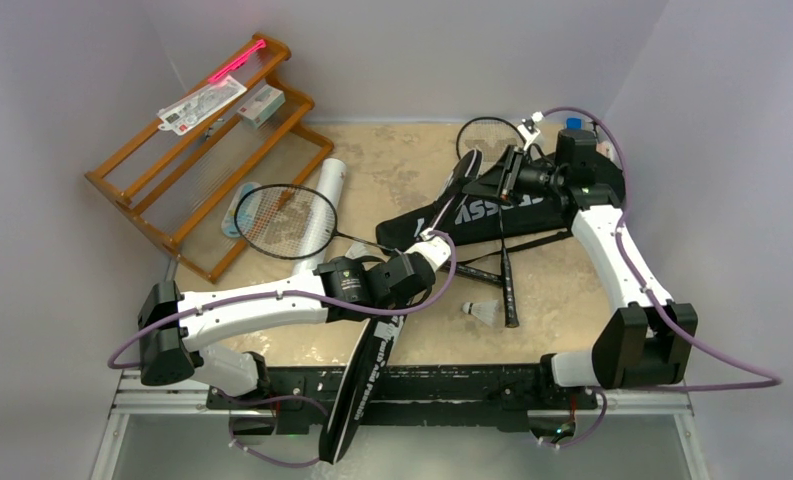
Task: Pack up the badminton gear
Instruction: Zip the racket bag at the center of the board.
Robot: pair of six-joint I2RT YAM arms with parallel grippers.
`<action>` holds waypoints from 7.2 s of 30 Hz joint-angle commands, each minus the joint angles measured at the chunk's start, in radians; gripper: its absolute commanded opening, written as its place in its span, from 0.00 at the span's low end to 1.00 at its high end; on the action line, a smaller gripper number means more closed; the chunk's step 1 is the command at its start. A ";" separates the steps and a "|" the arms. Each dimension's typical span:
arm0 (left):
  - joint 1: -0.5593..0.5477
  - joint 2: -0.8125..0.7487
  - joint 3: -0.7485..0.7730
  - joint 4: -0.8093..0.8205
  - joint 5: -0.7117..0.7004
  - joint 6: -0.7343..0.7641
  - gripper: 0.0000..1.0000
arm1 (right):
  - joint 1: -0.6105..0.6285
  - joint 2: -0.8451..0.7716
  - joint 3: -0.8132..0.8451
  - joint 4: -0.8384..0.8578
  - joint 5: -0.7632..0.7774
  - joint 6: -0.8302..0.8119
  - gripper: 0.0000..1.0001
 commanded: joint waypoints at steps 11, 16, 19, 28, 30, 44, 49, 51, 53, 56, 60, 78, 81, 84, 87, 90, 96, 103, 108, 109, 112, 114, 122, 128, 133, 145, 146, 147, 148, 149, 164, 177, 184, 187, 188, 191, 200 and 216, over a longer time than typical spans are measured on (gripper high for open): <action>0.004 -0.001 0.027 0.025 -0.031 0.029 0.00 | 0.007 -0.030 0.044 -0.072 -0.022 -0.040 0.05; 0.004 0.007 0.030 0.024 -0.034 0.026 0.00 | 0.008 -0.059 0.038 -0.103 -0.041 -0.053 0.00; 0.004 0.015 0.035 0.021 -0.037 0.026 0.00 | 0.008 -0.074 0.048 -0.134 -0.048 -0.072 0.05; 0.004 0.032 0.049 0.010 -0.033 0.026 0.00 | 0.008 -0.050 0.115 -0.208 0.008 -0.117 0.23; 0.004 0.034 0.050 0.007 -0.032 0.026 0.00 | 0.008 -0.045 0.121 -0.205 0.016 -0.121 0.27; 0.004 0.035 0.053 0.003 -0.033 0.034 0.00 | 0.008 -0.026 0.151 -0.214 0.031 -0.113 0.33; 0.004 0.030 0.052 0.003 -0.033 0.032 0.00 | 0.008 -0.019 0.143 -0.227 0.048 -0.120 0.35; 0.004 0.029 0.052 0.002 -0.034 0.032 0.00 | 0.008 -0.019 0.133 -0.225 0.049 -0.121 0.32; 0.004 0.028 0.050 0.002 -0.036 0.032 0.00 | 0.008 -0.021 0.125 -0.220 0.049 -0.120 0.27; 0.004 0.024 0.049 0.002 -0.036 0.031 0.00 | 0.008 -0.023 0.119 -0.217 0.050 -0.120 0.19; 0.004 0.023 0.045 0.000 -0.038 0.029 0.00 | 0.008 -0.022 0.122 -0.215 0.056 -0.120 0.06; 0.004 0.047 0.061 0.023 -0.041 0.030 0.00 | 0.173 -0.081 -0.018 -0.124 0.039 -0.054 0.00; 0.004 0.048 0.058 0.023 -0.044 0.025 0.00 | 0.202 -0.109 -0.075 -0.091 0.039 -0.024 0.00; 0.004 0.048 0.060 0.027 -0.047 0.023 0.00 | 0.243 -0.135 -0.133 -0.048 0.047 0.013 0.00; 0.004 0.054 0.064 0.029 -0.050 0.023 0.00 | 0.271 -0.150 -0.161 -0.038 0.050 0.024 0.00; 0.004 0.058 0.070 0.027 -0.052 0.021 0.00 | 0.271 -0.181 -0.155 -0.089 0.081 -0.009 0.00; 0.004 0.048 0.058 0.019 -0.057 0.005 0.00 | 0.218 -0.246 -0.110 -0.204 0.243 -0.034 0.00; 0.004 0.033 0.050 0.019 -0.056 0.005 0.00 | 0.033 -0.268 -0.075 -0.196 0.249 -0.025 0.21; 0.004 0.027 0.050 0.020 -0.053 0.009 0.00 | 0.031 -0.217 -0.039 -0.141 0.218 -0.010 0.37; 0.004 0.026 0.049 0.020 -0.053 0.010 0.00 | 0.031 -0.205 -0.034 -0.126 0.202 -0.006 0.39; 0.004 0.022 0.047 0.020 -0.053 0.011 0.00 | 0.031 -0.167 -0.018 -0.093 0.159 -0.003 0.41; 0.004 0.018 0.045 0.020 -0.053 0.012 0.00 | 0.031 -0.149 -0.009 -0.065 0.168 -0.002 0.41; 0.004 0.010 0.042 0.020 -0.058 0.018 0.00 | 0.031 -0.124 0.029 -0.110 0.228 -0.053 0.37; 0.004 0.013 0.043 0.023 -0.094 0.026 0.00 | 0.031 -0.164 0.039 -0.167 0.310 -0.105 0.43; 0.004 0.048 0.087 -0.048 -0.199 0.050 0.00 | 0.031 -0.178 0.048 -0.184 0.342 -0.129 0.45; 0.002 0.143 0.261 -0.140 -0.368 0.197 0.00 | 0.031 -0.258 0.011 -0.250 0.470 -0.144 0.45; 0.002 0.140 0.272 -0.119 -0.363 0.222 0.00 | 0.031 -0.275 0.009 -0.266 0.505 -0.149 0.45; 0.003 0.137 0.285 -0.095 -0.356 0.246 0.00 | 0.031 -0.294 0.003 -0.278 0.541 -0.150 0.45; 0.005 0.134 0.294 -0.065 -0.347 0.281 0.00 | 0.031 -0.319 -0.009 -0.283 0.575 -0.151 0.46; 0.007 0.131 0.301 -0.027 -0.336 0.326 0.00 | 0.031 -0.347 -0.022 -0.286 0.615 -0.146 0.46; 0.156 0.172 0.334 0.245 0.016 1.095 0.00 | 0.031 -0.684 -0.142 -0.323 0.771 -0.117 0.46; 0.136 -0.023 -0.236 0.431 0.163 0.962 0.00 | 0.031 -0.681 -0.198 -0.500 0.668 -0.206 0.59; 0.110 -0.163 -0.379 0.427 0.219 0.913 0.00 | 0.031 -0.718 -0.276 -0.471 0.528 -0.276 0.75; 0.089 -0.233 -0.419 0.474 0.291 0.905 0.00 | 0.031 -0.748 -0.304 -0.428 0.479 -0.273 0.76; 0.086 -0.252 -0.437 0.496 0.313 0.905 0.00 | 0.031 -0.754 -0.312 -0.416 0.463 -0.271 0.76; 0.076 -0.273 -0.440 0.541 0.320 0.876 0.00 | 0.031 -0.759 -0.314 -0.394 0.403 -0.283 0.77; 0.071 -0.340 -0.393 0.497 0.266 0.784 0.00 | 0.031 -0.727 -0.299 -0.290 -0.023 -0.370 0.99; 0.147 -0.470 -0.324 0.403 0.097 0.898 0.00 | 0.067 -0.661 -0.233 -0.174 -0.167 -0.364 0.90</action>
